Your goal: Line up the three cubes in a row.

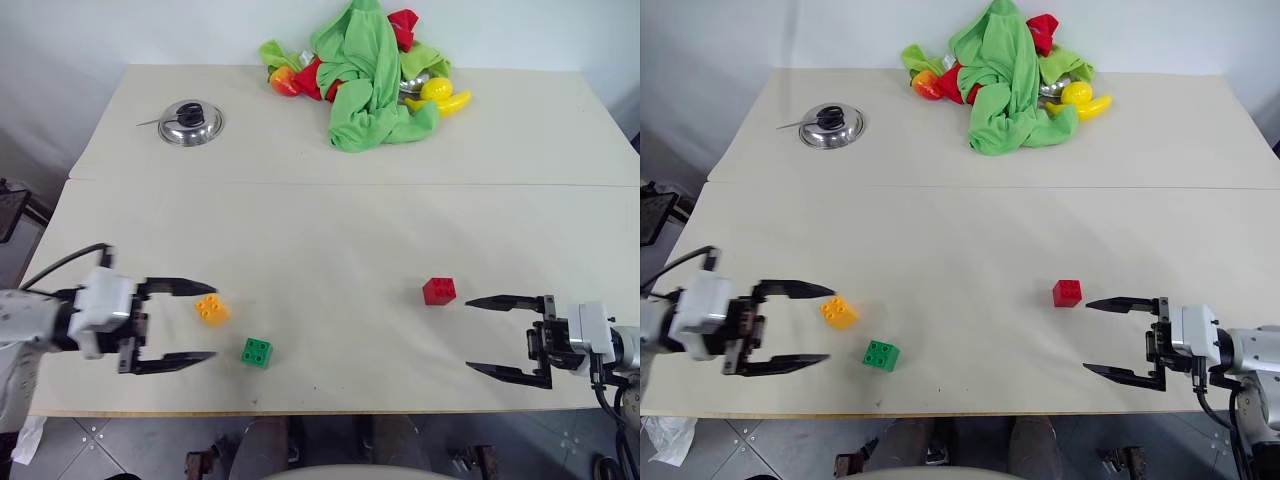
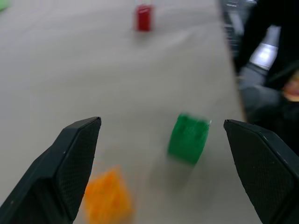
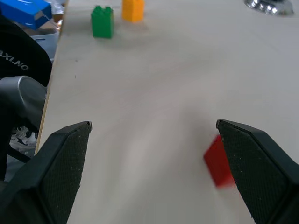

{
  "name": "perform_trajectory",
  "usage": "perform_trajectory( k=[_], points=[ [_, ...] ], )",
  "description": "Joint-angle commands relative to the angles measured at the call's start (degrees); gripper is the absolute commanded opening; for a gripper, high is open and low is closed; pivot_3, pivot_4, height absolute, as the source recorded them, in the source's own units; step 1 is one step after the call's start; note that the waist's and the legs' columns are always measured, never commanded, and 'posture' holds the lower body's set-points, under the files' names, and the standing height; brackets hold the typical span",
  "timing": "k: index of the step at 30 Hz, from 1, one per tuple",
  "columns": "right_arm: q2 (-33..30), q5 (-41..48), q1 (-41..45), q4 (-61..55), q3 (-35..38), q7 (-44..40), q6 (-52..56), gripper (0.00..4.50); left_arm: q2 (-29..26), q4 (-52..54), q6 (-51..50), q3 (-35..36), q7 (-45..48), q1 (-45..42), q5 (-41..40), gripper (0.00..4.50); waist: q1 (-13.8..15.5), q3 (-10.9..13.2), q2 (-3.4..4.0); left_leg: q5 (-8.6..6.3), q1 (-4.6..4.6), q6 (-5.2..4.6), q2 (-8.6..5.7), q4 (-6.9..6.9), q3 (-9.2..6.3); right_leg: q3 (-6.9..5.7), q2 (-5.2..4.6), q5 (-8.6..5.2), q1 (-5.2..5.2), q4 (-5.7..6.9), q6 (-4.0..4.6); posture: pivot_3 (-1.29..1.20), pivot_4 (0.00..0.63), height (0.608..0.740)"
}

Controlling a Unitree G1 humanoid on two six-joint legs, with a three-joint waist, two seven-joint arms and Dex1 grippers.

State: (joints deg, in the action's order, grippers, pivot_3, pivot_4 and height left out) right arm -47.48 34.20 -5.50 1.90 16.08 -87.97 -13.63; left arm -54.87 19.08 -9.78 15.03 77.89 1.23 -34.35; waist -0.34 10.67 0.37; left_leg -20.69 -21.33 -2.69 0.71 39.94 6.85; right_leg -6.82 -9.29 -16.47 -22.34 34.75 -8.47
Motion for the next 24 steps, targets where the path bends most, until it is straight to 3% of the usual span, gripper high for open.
perform_trajectory(
  k=[1,6,12,15,22,24],
  points=[
    [-0.04,-0.12,-0.06,-0.34,1.52,-0.38,-1.37,4.47,-1.41,4.49,-2.8,-9.66,-1.27,-2.65,6.55,4.5,-0.2,0.0,0.06,0.0,0.04,0.0,0.0,-0.01,0.05,0.04,0.03,0.0,0.0,0.01,0.0,0.0,0.15,0.74],
    [0.14,0.44,-1.58,-3.94,2.58,2.25,0.2,4.47,-1.49,6.02,-6.03,-18.65,-6.32,-5.51,15.24,4.5,0.15,0.04,0.08,0.0,0.02,0.0,0.06,-0.01,0.12,0.13,0.14,0.0,-0.04,0.01,0.0,0.0,0.15,0.74],
    [0.34,0.72,-4.55,-7.18,3.54,4.02,0.96,4.47,-2.12,5.41,-7.78,-21.69,-6.91,-8.96,18.62,4.5,0.67,0.04,0.07,0.0,0.01,-0.01,0.04,0.03,0.06,0.17,0.12,0.0,-0.02,0.0,0.0,0.0,0.15,0.74],
    [0.43,0.6,-5.42,-7.85,3.88,4.44,1.19,4.5,-1.28,5.97,-9.87,-22.62,-6.64,-10.97,17.52,3.94,0.56,0.04,0.07,0.0,0.01,-0.01,0.04,0.03,0.06,0.17,0.12,0.0,-0.02,0.0,0.0,0.0,0.15,0.74],
    [0.28,0.17,-6.63,-8.17,4.42,4.99,0.82,4.5,-0.99,4.9,-10.4,-25.48,-3.42,-16.46,17.48,1.7,0.45,0.04,0.07,0.01,0.01,-0.02,0.06,0.04,0.07,0.16,0.15,0.0,-0.02,0.01,0.0,0.0,0.15,0.74],
    [0.27,0.07,-6.92,-8.27,4.56,5.34,0.77,4.5,-0.18,4.44,-11.87,-26.1,-2.62,-19.24,16.24,1.48,0.6,0.04,0.07,0.01,0.01,-0.03,0.06,0.06,0.07,0.17,0.16,0.0,-0.01,0.02,0.0,0.0,0.15,0.74]
  ],
)
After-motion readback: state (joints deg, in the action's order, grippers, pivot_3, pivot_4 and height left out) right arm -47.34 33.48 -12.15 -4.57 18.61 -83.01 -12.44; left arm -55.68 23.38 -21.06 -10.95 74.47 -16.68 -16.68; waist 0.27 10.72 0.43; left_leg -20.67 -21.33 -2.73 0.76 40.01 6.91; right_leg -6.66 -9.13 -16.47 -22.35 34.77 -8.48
